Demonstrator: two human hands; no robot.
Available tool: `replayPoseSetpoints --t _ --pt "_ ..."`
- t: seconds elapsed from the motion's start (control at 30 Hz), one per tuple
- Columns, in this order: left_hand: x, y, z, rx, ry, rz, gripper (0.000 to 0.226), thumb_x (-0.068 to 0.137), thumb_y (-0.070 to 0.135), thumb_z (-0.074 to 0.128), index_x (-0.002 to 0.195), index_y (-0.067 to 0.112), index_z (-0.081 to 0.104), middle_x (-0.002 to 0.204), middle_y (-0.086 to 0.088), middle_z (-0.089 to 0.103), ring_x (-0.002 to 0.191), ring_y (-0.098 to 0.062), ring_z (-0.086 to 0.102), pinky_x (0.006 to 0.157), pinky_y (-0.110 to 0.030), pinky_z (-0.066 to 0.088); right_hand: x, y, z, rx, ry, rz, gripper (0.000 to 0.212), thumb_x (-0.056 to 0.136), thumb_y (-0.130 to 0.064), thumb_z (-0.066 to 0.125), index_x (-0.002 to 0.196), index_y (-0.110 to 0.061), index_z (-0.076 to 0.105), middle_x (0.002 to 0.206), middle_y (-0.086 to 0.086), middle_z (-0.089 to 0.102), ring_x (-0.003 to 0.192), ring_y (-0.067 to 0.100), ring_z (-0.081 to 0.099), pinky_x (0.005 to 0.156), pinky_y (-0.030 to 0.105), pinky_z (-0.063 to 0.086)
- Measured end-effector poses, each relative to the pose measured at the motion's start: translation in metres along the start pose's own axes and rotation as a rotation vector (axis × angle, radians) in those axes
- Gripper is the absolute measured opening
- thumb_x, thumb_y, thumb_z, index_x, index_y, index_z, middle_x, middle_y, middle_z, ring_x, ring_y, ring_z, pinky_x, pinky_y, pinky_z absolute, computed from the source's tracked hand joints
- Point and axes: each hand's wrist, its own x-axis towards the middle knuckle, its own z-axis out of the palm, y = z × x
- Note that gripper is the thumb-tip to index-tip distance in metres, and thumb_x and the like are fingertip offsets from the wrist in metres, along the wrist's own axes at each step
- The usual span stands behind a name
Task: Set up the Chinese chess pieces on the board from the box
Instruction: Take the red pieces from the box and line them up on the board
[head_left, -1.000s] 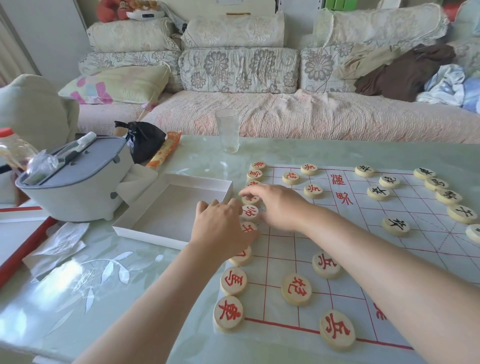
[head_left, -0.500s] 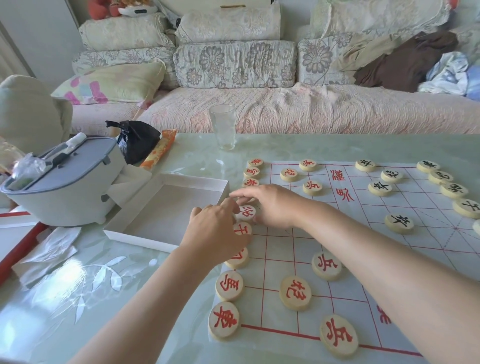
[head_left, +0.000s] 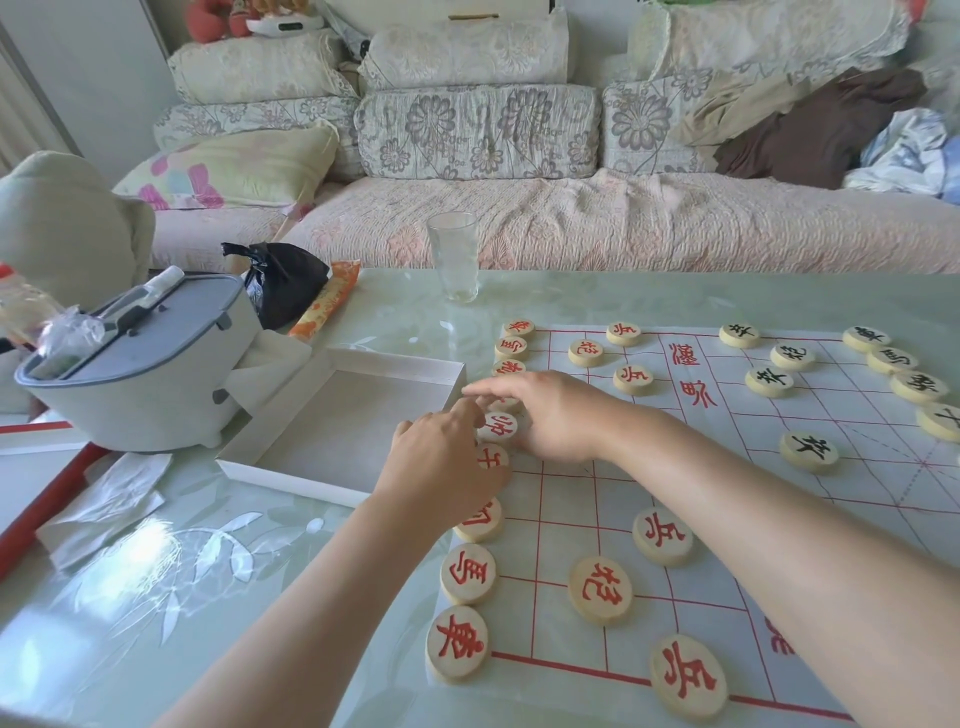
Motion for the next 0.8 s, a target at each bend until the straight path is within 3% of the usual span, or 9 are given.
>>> replayPoseSetpoints --t 0.1,0.2,0.37,0.53,0.73,0.8 --pt "0.001 -0.001 -0.004 0.006 -0.02 0.01 0.055 0.078 0.055 0.063 0.122 0.026 0.047 0.108 0.009 0.064 0.105 -0.018 0.056 0.086 -0.031 0.035 -0.002 -0.001 -0.005 0.011 0.026 0.001 0.056 0.079 -0.028 0.078 0.127 -0.045 0.054 0.114 -0.013 0.056 0.1 0.012 0.06 0.087 0.032 0.05" --pt "0.001 -0.002 -0.009 -0.03 -0.075 0.01 0.052 0.079 0.054 0.062 0.12 0.027 0.047 0.105 0.012 0.063 0.103 -0.016 0.057 0.085 -0.029 0.037 -0.009 -0.004 -0.008 -0.046 -0.022 0.018 0.051 0.075 -0.031 0.079 0.117 -0.04 0.053 0.098 -0.013 0.059 0.084 0.007 0.058 0.07 0.026 0.047" --pt "0.0 -0.002 -0.011 -0.025 -0.106 -0.011 0.044 0.078 0.048 0.066 0.115 0.027 0.053 0.103 0.009 0.061 0.099 -0.016 0.055 0.082 -0.028 0.038 -0.014 -0.01 0.001 -0.088 -0.045 0.061 0.059 0.066 -0.042 0.084 0.112 -0.04 0.046 0.091 -0.016 0.064 0.083 0.003 0.058 0.064 0.027 0.043" --pt "-0.002 -0.005 -0.014 -0.024 -0.114 0.005 0.035 0.083 0.049 0.059 0.111 0.029 0.056 0.102 0.009 0.061 0.094 -0.015 0.053 0.081 -0.029 0.038 -0.018 -0.008 0.0 -0.096 -0.053 0.12 0.038 0.069 -0.034 0.083 0.1 -0.035 0.06 0.093 -0.018 0.068 0.088 0.006 0.06 0.071 0.028 0.048" --pt "-0.007 -0.006 -0.018 -0.026 -0.131 0.083 0.036 0.086 0.043 0.061 0.119 0.028 0.057 0.107 0.009 0.065 0.103 -0.017 0.055 0.089 -0.03 0.042 -0.023 -0.015 0.0 -0.102 -0.053 0.131 0.036 0.07 -0.054 0.082 0.097 -0.038 0.065 0.098 -0.017 0.067 0.09 0.007 0.061 0.077 0.029 0.051" --pt "-0.006 -0.009 -0.018 -0.032 -0.119 0.079 0.036 0.087 0.042 0.06 0.119 0.029 0.057 0.103 0.009 0.066 0.102 -0.017 0.055 0.088 -0.03 0.04 -0.024 -0.011 -0.003 -0.1 -0.042 0.138 0.026 0.077 -0.044 0.078 0.099 -0.037 0.068 0.097 -0.019 0.066 0.089 0.006 0.061 0.076 0.025 0.049"
